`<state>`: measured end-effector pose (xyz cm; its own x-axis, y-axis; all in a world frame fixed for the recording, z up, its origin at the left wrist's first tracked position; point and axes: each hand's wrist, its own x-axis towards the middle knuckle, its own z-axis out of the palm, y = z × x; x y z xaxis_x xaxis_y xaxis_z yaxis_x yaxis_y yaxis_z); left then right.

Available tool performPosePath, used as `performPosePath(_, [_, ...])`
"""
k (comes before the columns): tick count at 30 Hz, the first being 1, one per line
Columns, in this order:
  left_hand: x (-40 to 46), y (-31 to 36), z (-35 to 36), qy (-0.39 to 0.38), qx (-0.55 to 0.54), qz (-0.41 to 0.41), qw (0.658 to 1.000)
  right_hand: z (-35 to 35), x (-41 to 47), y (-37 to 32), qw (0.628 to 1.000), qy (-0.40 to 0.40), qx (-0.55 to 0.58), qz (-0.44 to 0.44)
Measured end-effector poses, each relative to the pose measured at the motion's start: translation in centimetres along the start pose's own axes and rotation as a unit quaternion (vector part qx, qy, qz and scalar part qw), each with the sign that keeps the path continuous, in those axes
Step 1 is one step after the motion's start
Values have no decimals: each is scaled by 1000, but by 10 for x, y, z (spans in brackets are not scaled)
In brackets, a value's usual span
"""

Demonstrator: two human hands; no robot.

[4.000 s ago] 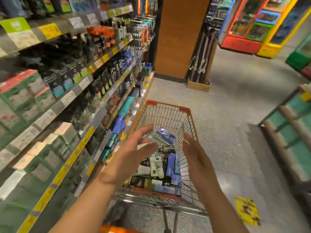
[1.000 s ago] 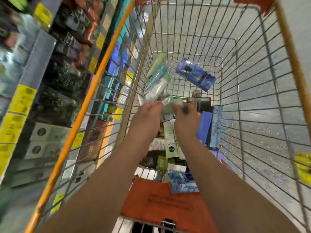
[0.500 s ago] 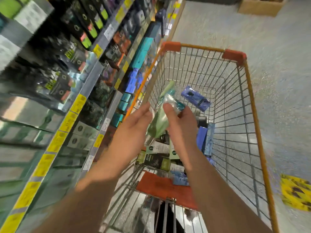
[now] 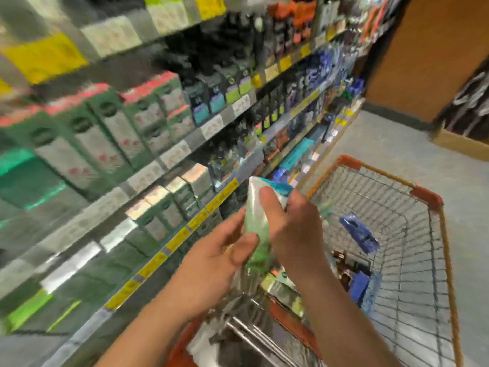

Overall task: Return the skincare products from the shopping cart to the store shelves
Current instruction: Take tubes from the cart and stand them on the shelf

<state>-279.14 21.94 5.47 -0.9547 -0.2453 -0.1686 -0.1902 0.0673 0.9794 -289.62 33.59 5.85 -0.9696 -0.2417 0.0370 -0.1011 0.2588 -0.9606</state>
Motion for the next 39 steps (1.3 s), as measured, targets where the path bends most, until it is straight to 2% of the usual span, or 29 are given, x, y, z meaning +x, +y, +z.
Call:
performPosePath(4, [-48,21,-48,46,31,31,998,43,-26,-48,991,-87,93,-43])
performPosePath(7, [-83,34,-84,83,53,42,994,73,-45,-83,985,-145,85,-49])
performPosePath(10, [-118,43,-116,95,62,45,992,99,-69,-114,974,-197,59,-98])
performPosePath(18, [-217,58,-190,194,4,86,977,173,-148,-189,941,-279,85,-173])
performPosePath(23, [-278,61,-235,297,-8,107,949,212,-192,-219,913,-341,66,-214])
performPosePath(27, [-317,69,-263,364,3,120,924,232,-218,-231,888,-405,95,-198])
performPosePath(31, [-342,75,-284,421,29,121,899,249,-229,-241,857,-475,84,-180])
performPosePath(34, [-353,82,-297,445,43,125,886,266,-231,-252,828,-514,58,-216])
performPosePath(39, [-357,91,-322,503,77,134,851,298,-232,-271,790,-553,95,-247])
